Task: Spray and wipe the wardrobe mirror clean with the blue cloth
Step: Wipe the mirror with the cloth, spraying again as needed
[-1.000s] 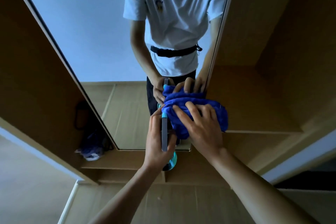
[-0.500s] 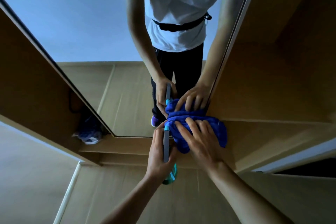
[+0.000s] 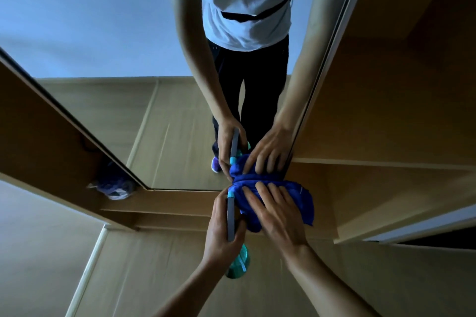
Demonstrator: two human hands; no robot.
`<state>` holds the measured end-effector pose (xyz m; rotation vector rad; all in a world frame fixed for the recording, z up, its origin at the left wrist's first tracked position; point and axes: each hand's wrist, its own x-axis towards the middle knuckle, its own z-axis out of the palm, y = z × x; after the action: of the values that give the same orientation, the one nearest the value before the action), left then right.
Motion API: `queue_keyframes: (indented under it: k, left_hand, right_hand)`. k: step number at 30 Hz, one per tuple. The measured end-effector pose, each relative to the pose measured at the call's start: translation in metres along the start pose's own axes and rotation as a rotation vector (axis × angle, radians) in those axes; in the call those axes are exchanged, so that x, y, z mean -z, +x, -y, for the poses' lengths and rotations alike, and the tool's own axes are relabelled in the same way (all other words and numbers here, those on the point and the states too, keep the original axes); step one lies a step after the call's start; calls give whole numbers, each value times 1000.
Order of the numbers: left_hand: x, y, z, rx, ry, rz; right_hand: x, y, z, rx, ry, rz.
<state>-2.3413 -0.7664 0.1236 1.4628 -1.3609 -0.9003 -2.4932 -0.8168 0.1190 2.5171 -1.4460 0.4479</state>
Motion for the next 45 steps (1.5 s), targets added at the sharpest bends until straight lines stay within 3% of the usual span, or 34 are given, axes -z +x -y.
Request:
queue_keyframes:
  k: [10,23,40,45]
  left_hand:
    - [-6,4,40,-9,46,74]
    - [6,-17,-1,-19,34,32]
    - [60,-28,-141,-175,-137,108]
    - [78,-24,-185,-254,-144,138]
  right_hand:
    - [-28,-11,7,-68,74,180]
    - [40,-9,3,-223,247,403]
    - [179,0,11,-383,375,278]
    - [227,12,14,-457,420,151]
